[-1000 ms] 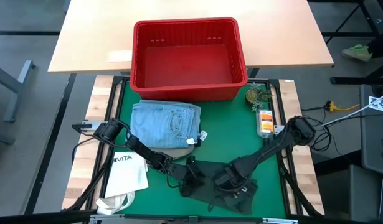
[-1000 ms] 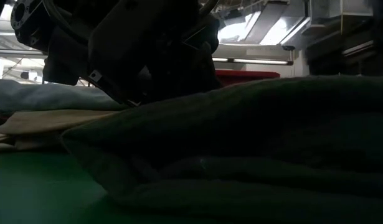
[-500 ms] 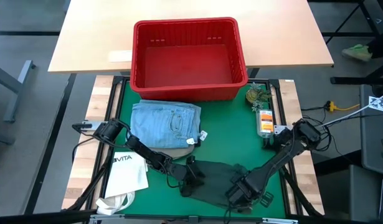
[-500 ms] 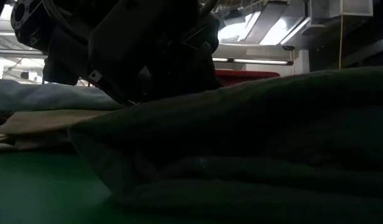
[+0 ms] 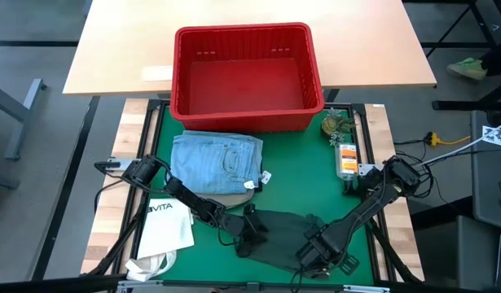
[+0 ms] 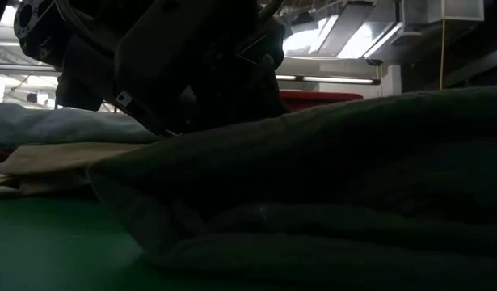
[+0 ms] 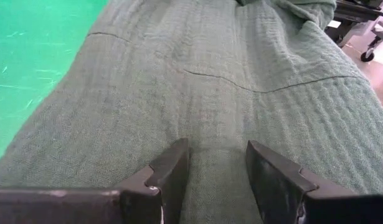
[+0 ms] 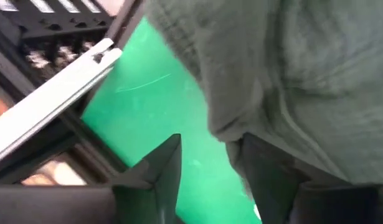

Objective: Fold Laundry from Bin
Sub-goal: Fold the green polo shirt

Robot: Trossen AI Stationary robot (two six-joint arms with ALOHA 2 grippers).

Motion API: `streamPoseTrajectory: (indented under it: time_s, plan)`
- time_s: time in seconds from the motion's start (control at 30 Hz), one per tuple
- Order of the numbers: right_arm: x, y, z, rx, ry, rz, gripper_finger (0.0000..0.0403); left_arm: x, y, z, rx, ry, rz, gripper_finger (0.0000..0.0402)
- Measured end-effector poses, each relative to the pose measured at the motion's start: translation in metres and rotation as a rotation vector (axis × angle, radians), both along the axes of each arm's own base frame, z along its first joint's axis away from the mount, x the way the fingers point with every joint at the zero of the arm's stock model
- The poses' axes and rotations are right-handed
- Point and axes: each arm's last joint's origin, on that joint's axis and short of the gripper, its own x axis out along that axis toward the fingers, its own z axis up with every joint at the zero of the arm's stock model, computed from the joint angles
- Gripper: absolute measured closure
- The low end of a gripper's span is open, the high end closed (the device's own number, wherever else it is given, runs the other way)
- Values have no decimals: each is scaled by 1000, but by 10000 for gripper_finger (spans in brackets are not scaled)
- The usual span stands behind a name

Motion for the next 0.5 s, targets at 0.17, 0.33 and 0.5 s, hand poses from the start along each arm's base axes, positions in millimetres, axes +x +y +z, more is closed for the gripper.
streamPoseTrajectory:
  time_s: [0.17, 0.33, 0.5]
  plan:
    - [0, 4, 6, 17, 4, 1, 224, 0, 0, 0, 0, 0, 1, 243]
    - [2, 5, 35, 2, -117, 25, 224, 0, 0, 0, 0, 0, 1, 243]
    - [0, -1, 58, -63, -225, -25, 223, 0, 0, 0, 1, 0, 1, 243]
